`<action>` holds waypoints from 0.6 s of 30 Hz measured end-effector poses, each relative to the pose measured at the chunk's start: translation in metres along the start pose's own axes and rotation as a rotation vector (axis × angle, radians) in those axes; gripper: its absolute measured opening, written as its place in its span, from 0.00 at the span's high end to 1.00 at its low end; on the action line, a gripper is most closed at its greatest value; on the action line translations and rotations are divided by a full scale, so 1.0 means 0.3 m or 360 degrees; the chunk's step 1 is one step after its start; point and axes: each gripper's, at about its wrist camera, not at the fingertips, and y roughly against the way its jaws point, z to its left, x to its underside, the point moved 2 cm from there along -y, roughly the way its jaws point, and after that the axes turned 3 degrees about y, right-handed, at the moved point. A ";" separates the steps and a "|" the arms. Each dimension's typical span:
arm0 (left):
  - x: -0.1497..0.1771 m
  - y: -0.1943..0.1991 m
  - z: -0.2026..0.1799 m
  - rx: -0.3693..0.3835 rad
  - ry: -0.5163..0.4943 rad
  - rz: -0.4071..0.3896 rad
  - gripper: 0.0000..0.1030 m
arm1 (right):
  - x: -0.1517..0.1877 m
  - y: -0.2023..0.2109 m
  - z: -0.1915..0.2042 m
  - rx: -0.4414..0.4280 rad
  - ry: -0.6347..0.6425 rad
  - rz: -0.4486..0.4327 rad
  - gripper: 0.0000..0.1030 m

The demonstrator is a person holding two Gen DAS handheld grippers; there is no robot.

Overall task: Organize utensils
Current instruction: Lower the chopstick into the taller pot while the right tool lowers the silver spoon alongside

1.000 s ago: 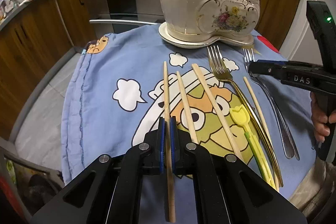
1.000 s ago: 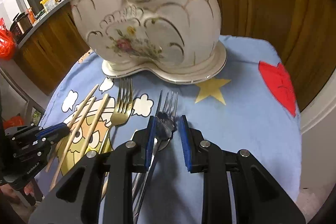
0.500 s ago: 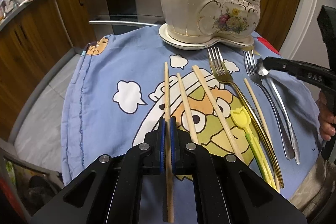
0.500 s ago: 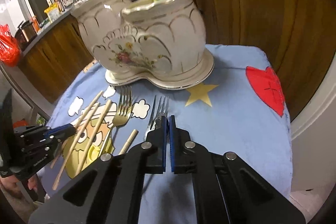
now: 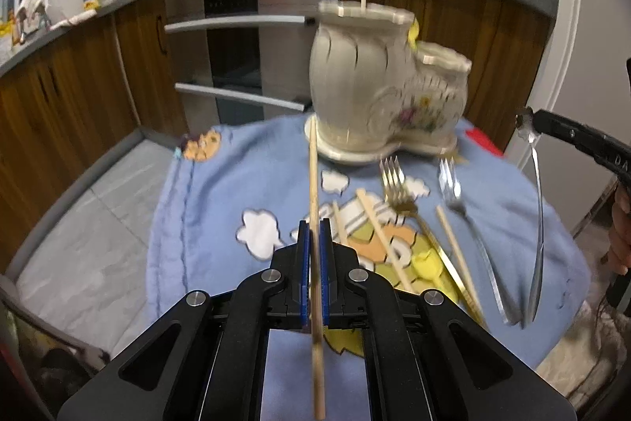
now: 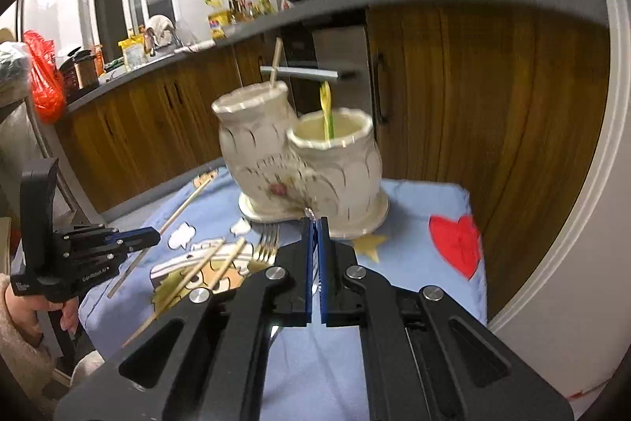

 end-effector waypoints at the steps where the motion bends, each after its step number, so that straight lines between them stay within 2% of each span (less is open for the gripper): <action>1: -0.011 0.016 0.000 0.0012 0.0009 -0.0041 0.95 | -0.014 0.018 0.008 0.0011 0.0026 -0.0033 0.98; 5: -0.068 0.089 0.006 0.0027 0.0041 -0.0253 0.95 | -0.066 0.074 0.032 0.0054 0.0078 -0.0149 0.98; 11: -0.178 0.140 0.011 0.0084 0.0105 -0.0464 0.95 | -0.188 0.098 0.026 0.0132 0.0123 -0.0273 0.98; 18: -0.388 0.151 -0.056 0.0169 0.0073 -0.0696 0.95 | -0.369 0.083 -0.055 0.0249 0.0046 -0.0416 0.98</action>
